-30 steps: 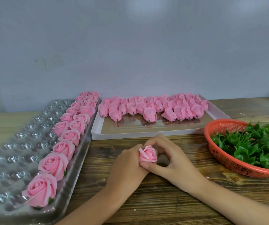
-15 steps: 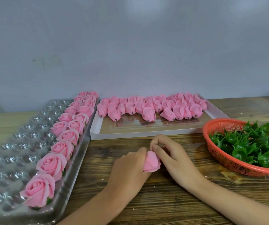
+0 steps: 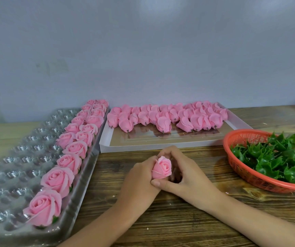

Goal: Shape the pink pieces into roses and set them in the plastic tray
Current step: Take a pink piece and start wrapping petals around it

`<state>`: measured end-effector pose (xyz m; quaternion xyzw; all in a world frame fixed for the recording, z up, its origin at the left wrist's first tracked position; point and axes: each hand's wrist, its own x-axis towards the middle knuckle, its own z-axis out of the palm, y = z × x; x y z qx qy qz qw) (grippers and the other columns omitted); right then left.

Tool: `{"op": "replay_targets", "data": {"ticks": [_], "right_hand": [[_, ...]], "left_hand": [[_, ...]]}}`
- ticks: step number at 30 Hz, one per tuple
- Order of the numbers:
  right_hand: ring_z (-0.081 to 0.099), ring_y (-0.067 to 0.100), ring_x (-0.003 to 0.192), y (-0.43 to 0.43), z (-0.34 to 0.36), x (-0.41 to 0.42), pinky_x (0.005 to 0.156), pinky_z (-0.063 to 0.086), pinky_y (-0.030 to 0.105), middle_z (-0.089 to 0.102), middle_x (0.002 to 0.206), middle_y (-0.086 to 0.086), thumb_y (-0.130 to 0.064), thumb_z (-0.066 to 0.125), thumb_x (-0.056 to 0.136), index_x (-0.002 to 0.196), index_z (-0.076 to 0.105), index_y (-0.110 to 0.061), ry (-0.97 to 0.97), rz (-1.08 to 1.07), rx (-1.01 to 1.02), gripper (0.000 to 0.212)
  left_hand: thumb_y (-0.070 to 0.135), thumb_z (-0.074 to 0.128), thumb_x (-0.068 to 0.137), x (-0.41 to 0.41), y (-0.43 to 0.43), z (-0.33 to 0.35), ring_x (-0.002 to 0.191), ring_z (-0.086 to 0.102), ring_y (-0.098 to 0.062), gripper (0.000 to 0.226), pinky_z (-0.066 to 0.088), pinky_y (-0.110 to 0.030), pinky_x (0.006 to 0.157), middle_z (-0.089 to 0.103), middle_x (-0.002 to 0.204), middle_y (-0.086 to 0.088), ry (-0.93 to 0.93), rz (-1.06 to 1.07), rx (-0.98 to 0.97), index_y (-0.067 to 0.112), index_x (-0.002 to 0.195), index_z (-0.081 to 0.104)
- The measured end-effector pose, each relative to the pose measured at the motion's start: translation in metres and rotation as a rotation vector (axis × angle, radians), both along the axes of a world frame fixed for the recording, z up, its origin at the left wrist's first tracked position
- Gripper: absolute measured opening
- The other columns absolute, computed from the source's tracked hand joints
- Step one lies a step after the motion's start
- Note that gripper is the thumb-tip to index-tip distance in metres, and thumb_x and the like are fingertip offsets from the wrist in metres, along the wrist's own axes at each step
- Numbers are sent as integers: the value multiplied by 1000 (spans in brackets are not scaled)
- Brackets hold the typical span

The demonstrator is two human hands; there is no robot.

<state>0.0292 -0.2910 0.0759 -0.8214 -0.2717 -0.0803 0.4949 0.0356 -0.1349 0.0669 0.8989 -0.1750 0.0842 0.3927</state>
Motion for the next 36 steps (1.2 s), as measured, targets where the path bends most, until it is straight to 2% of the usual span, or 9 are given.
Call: {"op": "replay_targets", "data": {"ticks": [3, 6, 15, 21, 27, 29, 32, 34, 36], "right_hand": [[59, 4, 80, 0, 0, -2, 66, 40, 10, 60, 92, -20, -49, 76, 75, 106, 52, -29, -60, -25, -1, 44], [58, 5, 82, 0, 0, -2, 68, 40, 10, 59, 94, -18, -46, 77, 77, 104, 52, -28, -86, -26, -1, 41], [51, 10, 74, -1, 1, -2, 64, 36, 16, 54, 82, -12, -39, 78, 80, 91, 53, -24, -118, -59, -8, 31], [54, 16, 72, 0, 4, -4, 63, 49, 33, 55, 84, -10, -40, 71, 83, 91, 60, -22, -126, -63, 79, 22], [52, 7, 69, -3, 3, -3, 65, 39, 12, 53, 81, -11, -19, 68, 89, 87, 65, -19, -134, -72, 142, 4], [53, 7, 70, -3, 3, -3, 65, 40, 12, 54, 82, -11, -20, 67, 90, 87, 64, -21, -142, -83, 164, 4], [58, 15, 73, -3, 2, -3, 66, 45, 20, 57, 94, -9, -38, 67, 87, 98, 60, -29, -71, -72, 201, 16], [58, 14, 75, -3, 0, -2, 66, 42, 16, 56, 102, -11, -46, 70, 81, 106, 56, -33, -43, -55, 130, 31], [58, 13, 76, -2, -1, -2, 65, 40, 12, 56, 103, -12, -46, 75, 78, 107, 55, -35, -54, -40, 68, 37]], "left_hand": [[40, 56, 89, -4, 0, 2, 75, 61, -6, 11, 53, -33, 69, 64, 83, 12, -9, 1, 81, 32, 97, 56], [39, 55, 92, -5, -2, 5, 78, 60, -6, 16, 53, -31, 73, 64, 88, 11, -24, 7, 144, 28, 104, 55], [41, 57, 91, -6, -2, 7, 74, 58, -5, 16, 52, -30, 70, 62, 85, 12, -16, 21, 195, 27, 97, 53], [43, 62, 86, -5, -2, 5, 75, 58, -3, 21, 52, -29, 68, 61, 85, 13, -14, 38, 151, 28, 99, 54], [43, 60, 86, -3, -1, 4, 72, 58, -4, 14, 45, -21, 59, 61, 79, 11, 3, 20, 102, 31, 89, 54], [43, 62, 86, -3, -1, 4, 73, 58, -4, 14, 43, -20, 59, 61, 80, 11, 19, 19, 88, 32, 89, 54], [40, 63, 86, -1, -1, 3, 72, 59, -3, 12, 50, -27, 63, 63, 79, 11, 36, 43, 70, 31, 90, 57], [42, 60, 85, -1, -1, 3, 71, 59, -3, 13, 53, -32, 67, 63, 78, 11, 44, 49, 73, 29, 88, 57], [48, 54, 81, -2, -1, 4, 71, 60, -6, 21, 53, -37, 68, 64, 78, 10, 55, 42, 46, 28, 88, 57]]}}
